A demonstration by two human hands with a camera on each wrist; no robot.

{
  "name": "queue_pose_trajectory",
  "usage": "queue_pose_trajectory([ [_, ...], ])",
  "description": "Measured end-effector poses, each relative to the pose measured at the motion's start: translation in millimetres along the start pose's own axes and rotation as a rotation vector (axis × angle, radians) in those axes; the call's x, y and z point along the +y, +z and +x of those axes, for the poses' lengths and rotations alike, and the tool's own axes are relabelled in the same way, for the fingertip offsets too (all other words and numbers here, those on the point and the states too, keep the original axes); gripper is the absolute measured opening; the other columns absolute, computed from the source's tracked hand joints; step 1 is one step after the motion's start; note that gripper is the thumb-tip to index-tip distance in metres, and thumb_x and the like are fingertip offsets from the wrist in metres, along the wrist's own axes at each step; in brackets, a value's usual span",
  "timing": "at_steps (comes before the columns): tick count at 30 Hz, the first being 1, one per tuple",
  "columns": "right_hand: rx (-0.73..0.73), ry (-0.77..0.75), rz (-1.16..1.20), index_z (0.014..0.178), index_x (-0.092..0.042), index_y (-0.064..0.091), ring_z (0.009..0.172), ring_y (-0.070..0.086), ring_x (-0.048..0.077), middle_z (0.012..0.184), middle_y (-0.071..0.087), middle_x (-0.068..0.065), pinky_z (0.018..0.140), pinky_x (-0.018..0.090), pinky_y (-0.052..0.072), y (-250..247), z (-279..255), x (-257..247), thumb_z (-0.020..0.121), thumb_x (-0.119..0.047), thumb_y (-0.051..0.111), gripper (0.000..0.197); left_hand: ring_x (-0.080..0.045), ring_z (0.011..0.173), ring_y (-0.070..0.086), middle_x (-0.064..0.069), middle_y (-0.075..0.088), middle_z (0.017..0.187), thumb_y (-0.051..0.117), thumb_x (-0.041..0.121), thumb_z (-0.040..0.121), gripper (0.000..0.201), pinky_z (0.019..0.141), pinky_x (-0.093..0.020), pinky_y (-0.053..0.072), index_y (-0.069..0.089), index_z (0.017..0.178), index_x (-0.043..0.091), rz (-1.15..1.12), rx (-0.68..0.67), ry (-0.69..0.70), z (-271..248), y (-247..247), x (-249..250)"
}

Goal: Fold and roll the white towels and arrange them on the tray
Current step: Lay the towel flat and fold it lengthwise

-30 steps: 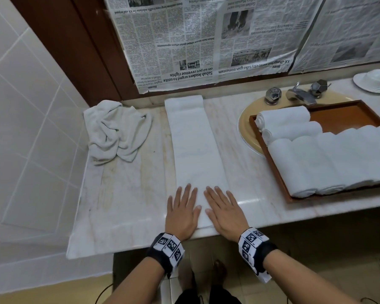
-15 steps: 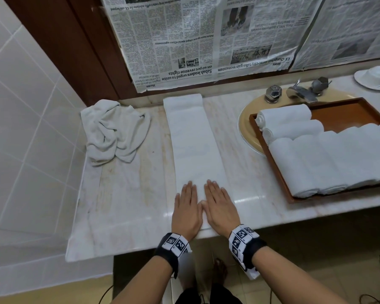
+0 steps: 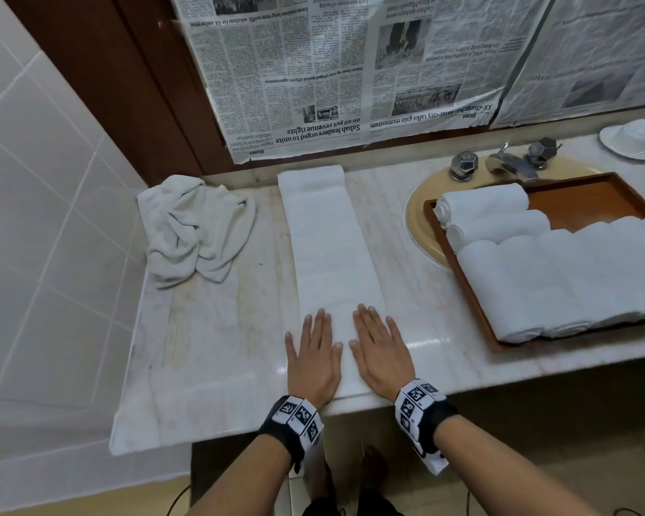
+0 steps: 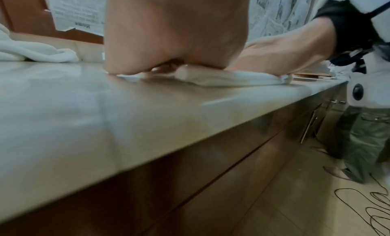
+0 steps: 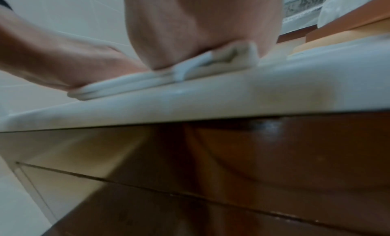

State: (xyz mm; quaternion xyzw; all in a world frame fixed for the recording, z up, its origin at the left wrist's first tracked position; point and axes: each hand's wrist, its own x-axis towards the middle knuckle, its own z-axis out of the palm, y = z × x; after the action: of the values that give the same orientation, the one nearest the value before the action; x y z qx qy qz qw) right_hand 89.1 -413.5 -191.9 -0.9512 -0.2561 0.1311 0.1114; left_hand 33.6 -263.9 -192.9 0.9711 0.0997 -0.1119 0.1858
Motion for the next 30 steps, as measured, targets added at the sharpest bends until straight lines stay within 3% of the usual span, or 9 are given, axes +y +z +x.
queue_pose_trajectory([
  [3,0.010,0.064,0.026,0.157,-0.009,0.005,0.152,0.001,0.017,0.164,-0.002,0.003,0.122,0.037,-0.005,-6,5,12,0.093,-0.047,-0.008,0.075,-0.013,0.152,-0.015,0.011,-0.021,0.163,0.008,0.045,0.105,0.061,0.122,-0.051,-0.009,-0.012,0.158,0.022,0.002,-0.010,-0.073,1,-4,-11],
  [6,0.039,0.110,0.022,0.157,-0.008,0.008,0.152,0.002,0.021,0.165,0.003,0.007,0.121,0.041,-0.004,-17,15,13,0.091,-0.044,-0.010,0.077,-0.013,0.152,-0.016,0.010,-0.019,0.164,0.013,0.042,0.107,0.060,0.120,-0.050,-0.012,-0.010,0.159,0.022,-0.030,0.007,-0.095,9,-14,-9],
  [8,0.002,0.027,0.011,0.157,-0.009,0.008,0.152,0.001,0.020,0.165,0.003,0.005,0.121,0.041,-0.005,-18,27,4,0.093,-0.043,-0.009,0.075,-0.012,0.151,-0.018,0.012,-0.020,0.163,0.013,0.042,0.107,0.059,0.119,-0.049,-0.015,-0.009,0.159,0.024,-0.048,0.018,-0.037,23,-20,0],
  [13,-0.076,-0.105,-0.038,0.157,-0.018,-0.006,0.151,-0.010,0.015,0.157,-0.021,-0.008,0.119,0.038,-0.012,-14,57,3,0.088,-0.051,-0.024,0.079,-0.011,0.151,-0.018,0.015,-0.019,0.163,0.007,0.041,0.107,0.056,0.121,-0.051,-0.013,-0.009,0.158,0.027,-0.003,-0.030,0.017,54,-25,11],
  [15,-0.084,-0.100,-0.054,0.157,-0.018,-0.007,0.151,-0.011,0.013,0.157,-0.022,-0.009,0.117,0.036,-0.013,-17,62,13,0.082,-0.057,-0.032,0.088,-0.010,0.151,-0.019,0.018,-0.020,0.162,0.008,0.044,0.107,0.057,0.121,-0.051,-0.011,-0.010,0.158,0.028,0.004,-0.030,0.003,56,-25,1],
  [20,-0.094,0.080,-0.013,0.156,-0.014,-0.009,0.151,-0.012,0.013,0.162,-0.019,-0.004,0.121,0.040,-0.008,-27,63,40,0.097,-0.049,-0.005,0.069,-0.014,0.152,-0.016,0.017,-0.025,0.158,0.010,0.044,0.106,0.059,0.121,-0.053,-0.010,-0.012,0.158,0.028,-0.041,0.017,-0.164,56,-30,-23],
  [22,-0.066,0.040,-0.007,0.156,-0.014,-0.007,0.151,-0.012,0.014,0.162,-0.017,-0.003,0.120,0.038,-0.010,-30,59,38,0.090,-0.050,-0.013,0.077,-0.015,0.152,-0.018,0.016,-0.023,0.160,0.011,0.044,0.106,0.059,0.121,-0.052,-0.012,-0.012,0.158,0.027,-0.088,0.039,-0.176,55,-33,-19],
  [26,-0.059,-0.132,0.008,0.157,-0.017,-0.002,0.151,-0.010,0.011,0.161,-0.015,-0.007,0.119,0.035,-0.013,-23,45,23,0.091,-0.057,-0.019,0.079,-0.011,0.150,-0.022,0.019,-0.022,0.161,0.009,0.045,0.106,0.057,0.121,-0.050,-0.012,-0.013,0.157,0.031,-0.036,0.005,-0.034,40,-22,-2],
  [30,-0.082,-0.092,-0.014,0.156,-0.017,-0.009,0.149,-0.015,0.010,0.160,-0.021,-0.008,0.120,0.035,-0.010,-18,40,37,0.080,-0.058,-0.031,0.089,-0.013,0.151,-0.020,0.020,-0.024,0.160,0.005,0.047,0.104,0.058,0.122,-0.051,-0.008,-0.019,0.156,0.032,0.026,-0.012,-0.083,35,-18,-15],
])
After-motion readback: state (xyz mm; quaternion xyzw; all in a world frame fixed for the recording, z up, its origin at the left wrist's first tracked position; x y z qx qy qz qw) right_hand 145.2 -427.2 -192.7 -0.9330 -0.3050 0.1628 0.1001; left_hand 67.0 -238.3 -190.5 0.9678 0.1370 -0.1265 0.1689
